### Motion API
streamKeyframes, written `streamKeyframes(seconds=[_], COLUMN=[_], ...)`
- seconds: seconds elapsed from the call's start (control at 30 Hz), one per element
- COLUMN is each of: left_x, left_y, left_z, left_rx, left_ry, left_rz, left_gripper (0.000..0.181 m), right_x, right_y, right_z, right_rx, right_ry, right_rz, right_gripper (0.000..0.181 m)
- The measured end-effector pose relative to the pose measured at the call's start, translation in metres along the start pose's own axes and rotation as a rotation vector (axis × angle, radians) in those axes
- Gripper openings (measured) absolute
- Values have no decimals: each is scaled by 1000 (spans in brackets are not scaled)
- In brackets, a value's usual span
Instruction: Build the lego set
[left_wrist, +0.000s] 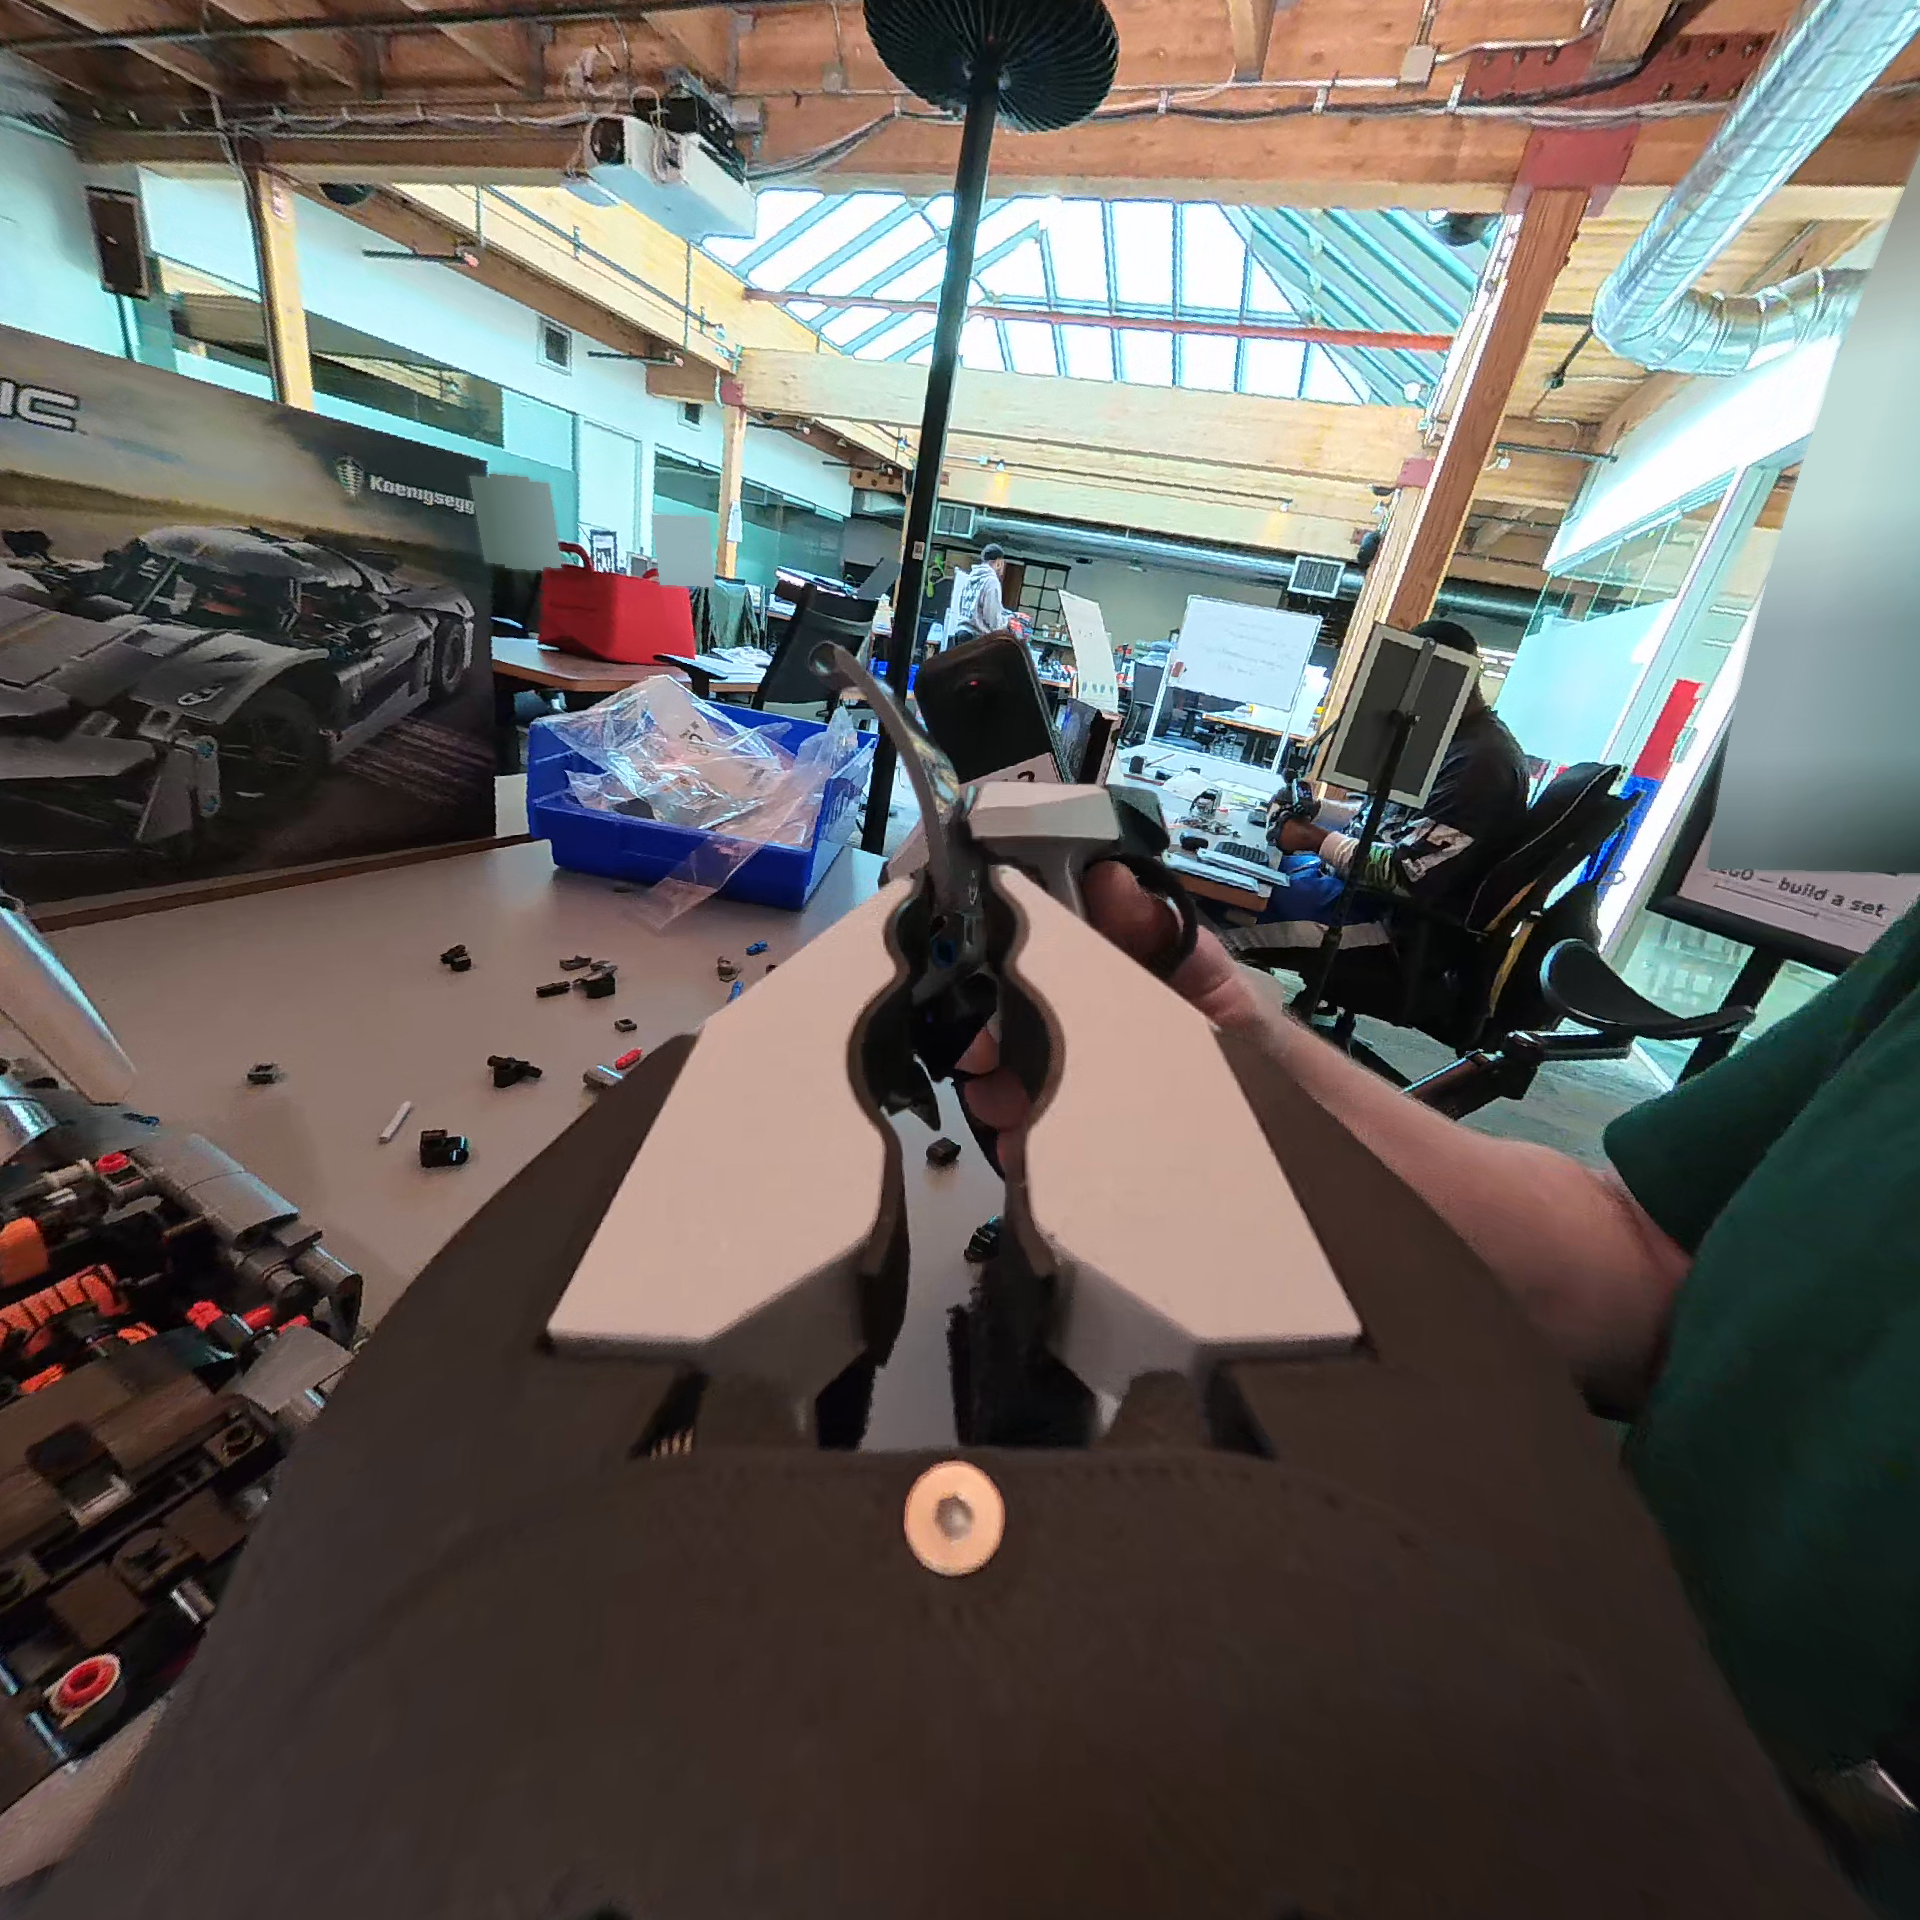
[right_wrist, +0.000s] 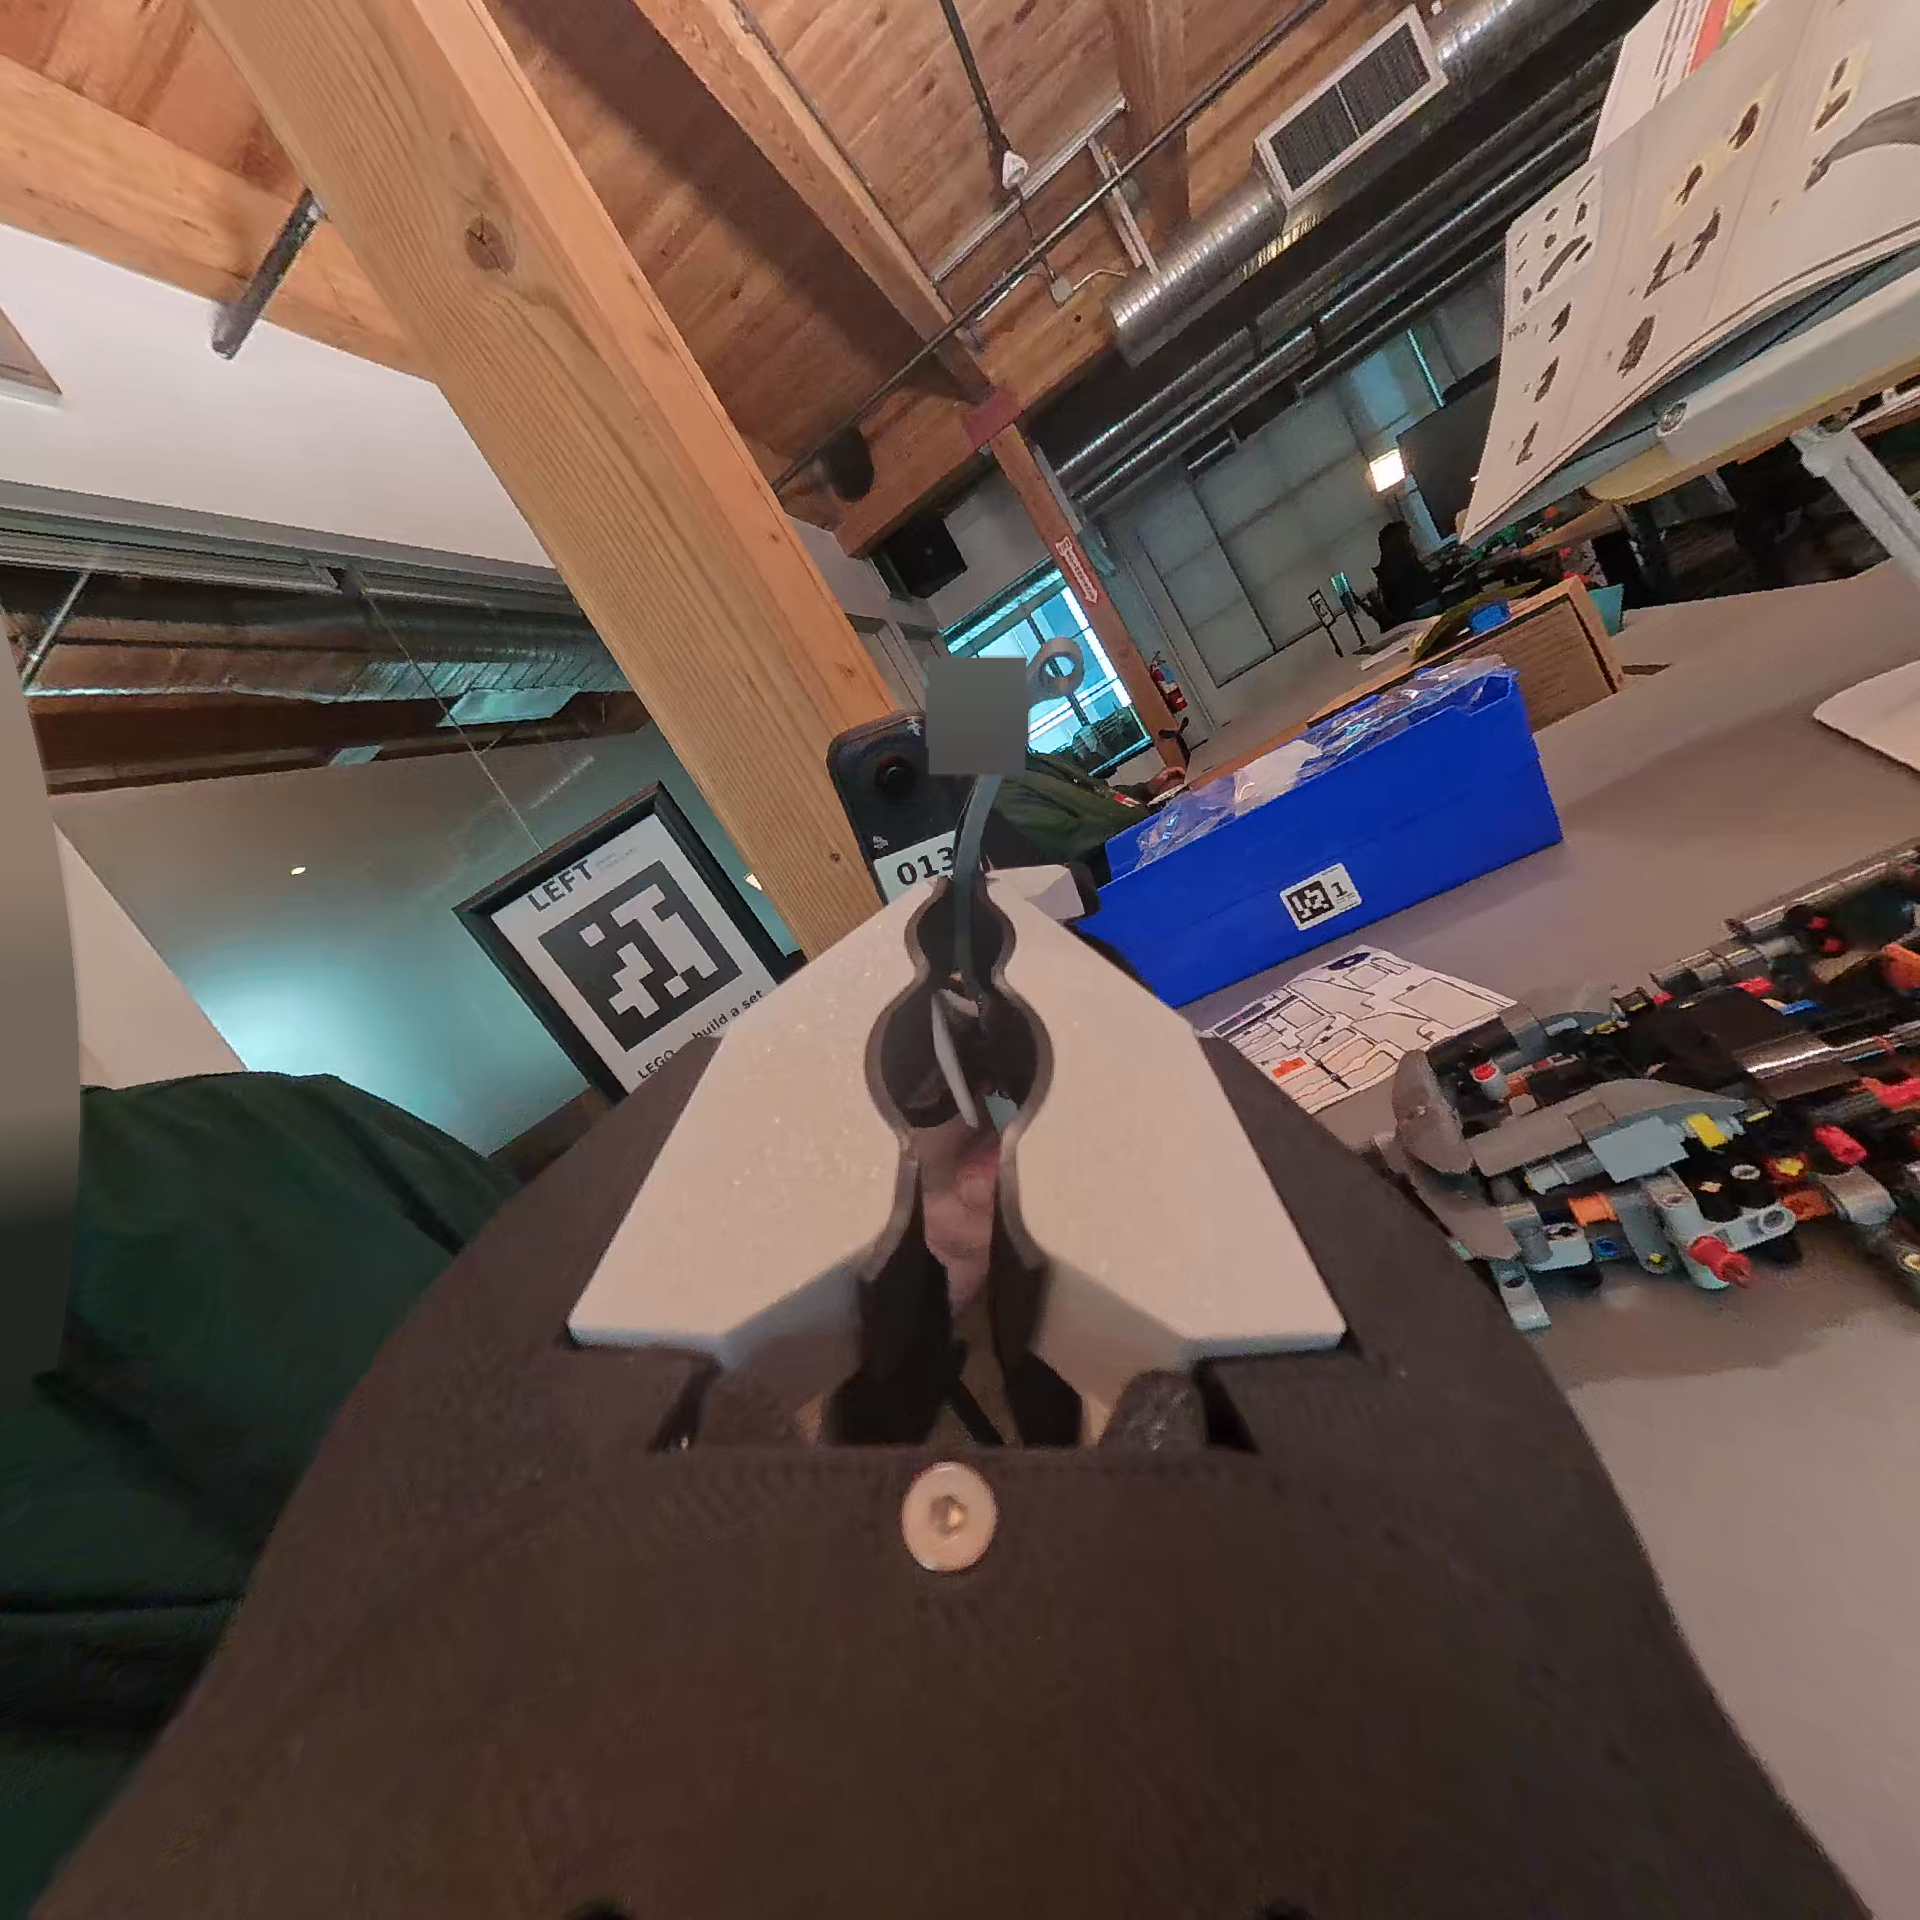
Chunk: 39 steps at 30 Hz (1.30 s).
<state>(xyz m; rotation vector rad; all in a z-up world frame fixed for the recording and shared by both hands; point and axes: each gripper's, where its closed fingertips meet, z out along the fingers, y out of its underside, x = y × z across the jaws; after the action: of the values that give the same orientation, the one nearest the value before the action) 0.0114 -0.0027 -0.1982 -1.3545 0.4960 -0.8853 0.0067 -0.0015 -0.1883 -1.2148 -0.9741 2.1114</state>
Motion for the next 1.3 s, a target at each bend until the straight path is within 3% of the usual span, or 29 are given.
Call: streamKeyframes(seconds=[0.1,0.27,0.33,0.47,0.6,0.77,1.17,1.3], left_x=[3,10,7,5,0,5,-7,-10], left_y=[-1,5,7,7,10,8,4,2], left_z=[-3,-5,-6,-10,-13,-12,-13,-12], left_rx=[13,-34,-48,-36,-49,-36,-24,-14], left_ry=[20,78,71,108,100,123,110,114], left_rz=[-14,-39,-52,-104,-117,-117,-131,-160], left_gripper=[0,0,0,0,0,0,0,0], right_x=[-2,0,-1,-3,1,-2,12,15], right_y=[1,-9,-9,-9,-10,10,-7,-21], right_z=[4,5,7,12,13,25,28,24], right_rx=[0,33,16,18,52,-84,-48,6], right_ry=[-5,-32,-47,-82,-115,-101,-67,-124], right_rz=[10,84,74,94,174,100,128,210], right_gripper=[3,22,3,1,28,1,1,15])
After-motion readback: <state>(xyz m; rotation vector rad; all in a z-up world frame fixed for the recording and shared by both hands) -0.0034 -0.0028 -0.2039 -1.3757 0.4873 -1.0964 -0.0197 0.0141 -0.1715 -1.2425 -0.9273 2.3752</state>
